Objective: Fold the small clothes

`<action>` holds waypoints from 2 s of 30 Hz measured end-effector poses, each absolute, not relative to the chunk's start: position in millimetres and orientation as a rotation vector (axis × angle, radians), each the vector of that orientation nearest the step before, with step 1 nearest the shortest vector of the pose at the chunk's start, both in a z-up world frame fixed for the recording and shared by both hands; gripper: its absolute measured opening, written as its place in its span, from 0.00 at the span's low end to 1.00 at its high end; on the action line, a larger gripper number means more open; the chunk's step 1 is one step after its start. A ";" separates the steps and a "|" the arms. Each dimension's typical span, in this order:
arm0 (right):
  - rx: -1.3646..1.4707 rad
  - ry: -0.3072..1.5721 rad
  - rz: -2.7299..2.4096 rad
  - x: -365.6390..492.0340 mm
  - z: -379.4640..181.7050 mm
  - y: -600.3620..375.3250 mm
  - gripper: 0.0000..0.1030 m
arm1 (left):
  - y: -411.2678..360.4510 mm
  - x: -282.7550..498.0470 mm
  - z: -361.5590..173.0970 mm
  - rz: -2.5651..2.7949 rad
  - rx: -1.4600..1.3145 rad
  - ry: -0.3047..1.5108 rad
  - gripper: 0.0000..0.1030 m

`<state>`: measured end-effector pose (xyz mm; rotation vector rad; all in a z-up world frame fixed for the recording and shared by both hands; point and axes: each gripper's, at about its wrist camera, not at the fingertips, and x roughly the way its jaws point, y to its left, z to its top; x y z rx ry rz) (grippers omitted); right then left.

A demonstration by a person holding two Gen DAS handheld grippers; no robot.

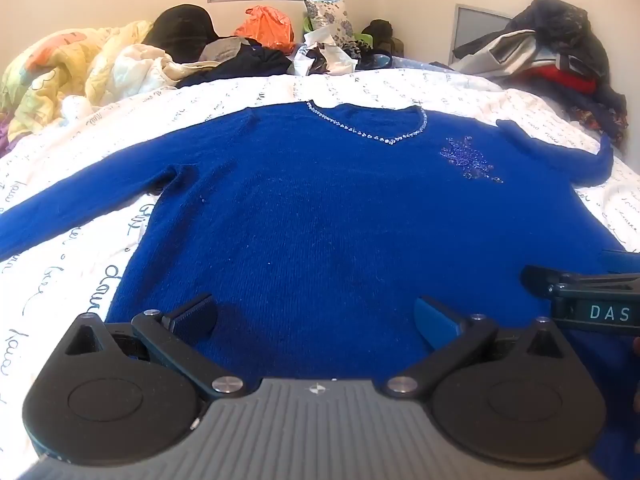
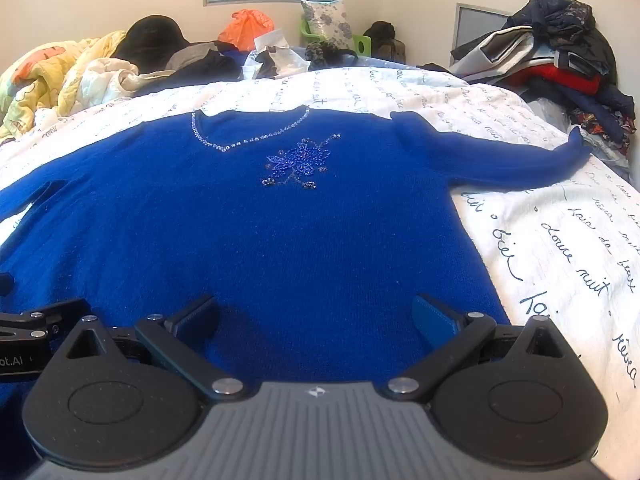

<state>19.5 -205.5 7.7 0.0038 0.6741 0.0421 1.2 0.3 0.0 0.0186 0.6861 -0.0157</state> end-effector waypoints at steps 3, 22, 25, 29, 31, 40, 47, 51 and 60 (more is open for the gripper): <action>0.005 0.676 0.042 19.5 7.8 -205.7 1.00 | 0.6 2.9 0.0 -0.017 0.020 0.685 1.00; 0.003 0.676 0.042 18.9 8.0 -205.2 1.00 | 2.5 -2.3 0.5 -0.015 0.017 0.679 1.00; 0.003 0.676 0.042 19.0 8.0 -205.1 1.00 | 2.1 -2.2 0.4 -0.013 0.019 0.678 1.00; 0.003 0.676 0.042 19.2 8.0 -205.1 1.00 | 2.1 -2.3 0.4 -0.013 0.019 0.678 1.00; 0.003 0.676 0.041 19.2 8.0 -205.0 1.00 | 2.1 -2.3 0.4 -0.013 0.019 0.678 1.00; 0.003 0.676 0.042 19.2 8.0 -205.0 1.00 | 2.0 -2.4 0.4 -0.014 0.019 0.678 1.00; 0.002 0.676 0.041 19.4 7.9 -204.9 1.00 | 1.8 -2.5 0.4 -0.013 0.020 0.677 1.00; 0.002 0.676 0.041 19.5 7.9 -204.8 1.00 | 1.7 -2.6 0.3 -0.013 0.020 0.677 1.00; 0.002 0.676 0.041 19.6 8.2 -204.8 1.00 | 1.7 -2.7 0.3 -0.013 0.019 0.677 1.00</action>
